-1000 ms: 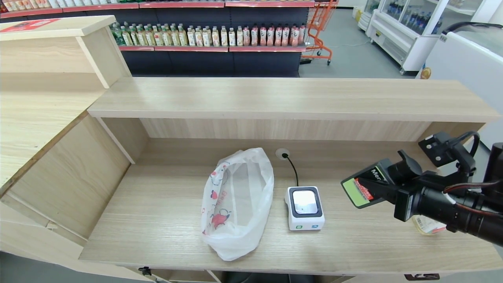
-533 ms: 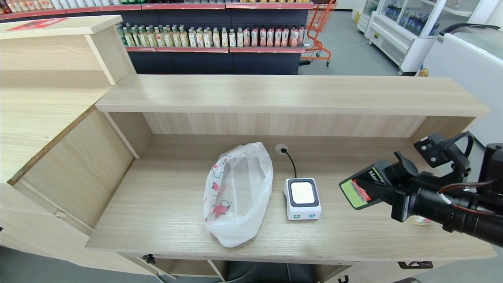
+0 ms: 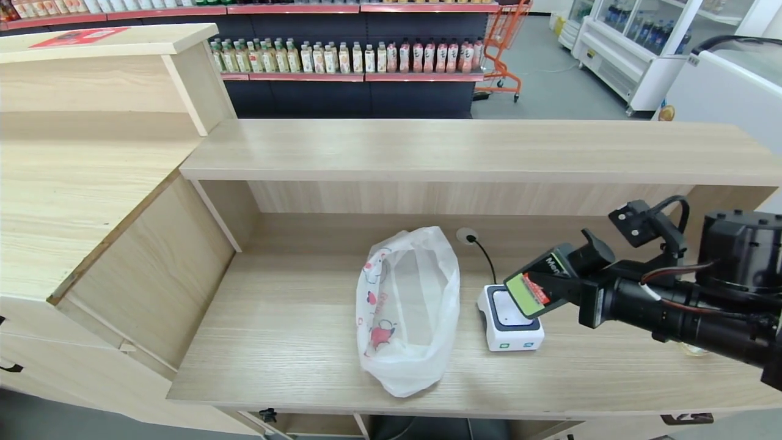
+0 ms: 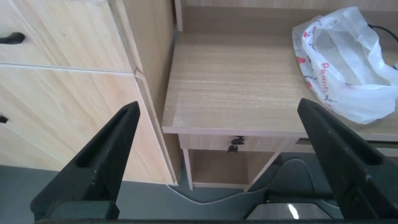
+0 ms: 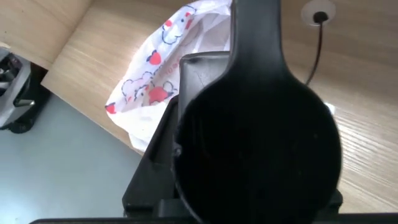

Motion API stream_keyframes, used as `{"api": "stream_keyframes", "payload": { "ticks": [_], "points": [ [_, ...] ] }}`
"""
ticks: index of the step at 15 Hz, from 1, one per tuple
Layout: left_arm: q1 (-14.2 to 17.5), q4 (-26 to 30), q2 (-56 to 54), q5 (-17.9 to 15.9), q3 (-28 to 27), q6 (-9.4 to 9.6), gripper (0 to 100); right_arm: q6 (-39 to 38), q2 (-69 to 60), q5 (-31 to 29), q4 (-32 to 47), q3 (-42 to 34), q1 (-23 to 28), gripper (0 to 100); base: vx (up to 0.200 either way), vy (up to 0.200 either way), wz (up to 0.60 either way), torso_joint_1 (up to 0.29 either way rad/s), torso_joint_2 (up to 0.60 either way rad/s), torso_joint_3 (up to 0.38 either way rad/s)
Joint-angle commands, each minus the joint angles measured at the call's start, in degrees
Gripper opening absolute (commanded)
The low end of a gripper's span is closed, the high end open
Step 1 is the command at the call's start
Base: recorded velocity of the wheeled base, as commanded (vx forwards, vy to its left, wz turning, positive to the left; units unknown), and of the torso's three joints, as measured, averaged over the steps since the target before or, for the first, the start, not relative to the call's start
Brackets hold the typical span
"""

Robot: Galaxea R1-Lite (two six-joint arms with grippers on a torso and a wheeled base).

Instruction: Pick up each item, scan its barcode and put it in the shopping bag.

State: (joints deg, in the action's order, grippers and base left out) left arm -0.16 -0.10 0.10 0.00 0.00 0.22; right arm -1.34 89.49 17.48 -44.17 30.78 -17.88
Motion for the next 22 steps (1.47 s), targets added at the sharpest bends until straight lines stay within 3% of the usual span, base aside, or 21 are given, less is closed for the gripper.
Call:
{"api": "stream_keyframes", "payload": {
  "ticks": [1, 3, 5, 7, 10, 14, 19, 22],
  "points": [
    [-0.02, 0.01, -0.01, 0.00, 0.00, -0.04, 100, 0.37, 9.39, -0.08, -0.13, 4.55, -2.16, 0, 0.000, 0.000, 0.00, 0.000, 0.00, 0.000],
    [-0.02, 0.01, -0.01, 0.00, 0.00, 0.04, 100, 0.29, 13.52, 0.36, -0.22, 5.34, -4.53, 0, 0.000, 0.000, 0.00, 0.000, 0.00, 0.000],
    [-0.02, 0.01, -0.01, 0.00, 0.00, 0.04, 100, 0.37, 14.84, 7.39, -0.22, 5.25, -5.23, 0, 0.000, 0.000, 0.00, 0.000, 0.00, 0.000],
    [-0.02, 0.01, -0.01, 0.00, 0.00, 0.04, 100, 0.37, 14.75, 8.01, -0.22, 4.64, -5.06, 0, 0.000, 0.000, 0.00, 0.000, 0.00, 0.000],
    [-0.02, 0.01, -0.01, 0.00, 0.00, 0.04, 100, 3.54, 18.70, 8.09, -6.55, 4.46, -1.80, 0, 0.000, 0.000, 0.00, 0.000, 0.00, 0.000],
    [0.07, 0.01, -0.01, 0.00, 0.00, 0.04, 100, 3.19, 23.98, 8.53, -6.46, 6.75, 1.45, 0, 0.000, 0.000, 0.00, 0.000, 0.00, 0.000],
    [0.07, 0.01, -0.01, 0.00, 0.00, 0.04, 100, 3.89, 31.97, 8.53, -6.81, 17.82, -2.07, 0, 0.000, 0.000, 0.00, 0.000, 0.00, 0.000],
    [-0.02, 0.01, -0.01, 0.00, 0.00, 0.04, 100, 10.66, 37.60, 8.62, -6.55, 25.29, -5.06, 0, 0.000, 0.000, 0.00, 0.000, 0.00, 0.000]
  ]
}}
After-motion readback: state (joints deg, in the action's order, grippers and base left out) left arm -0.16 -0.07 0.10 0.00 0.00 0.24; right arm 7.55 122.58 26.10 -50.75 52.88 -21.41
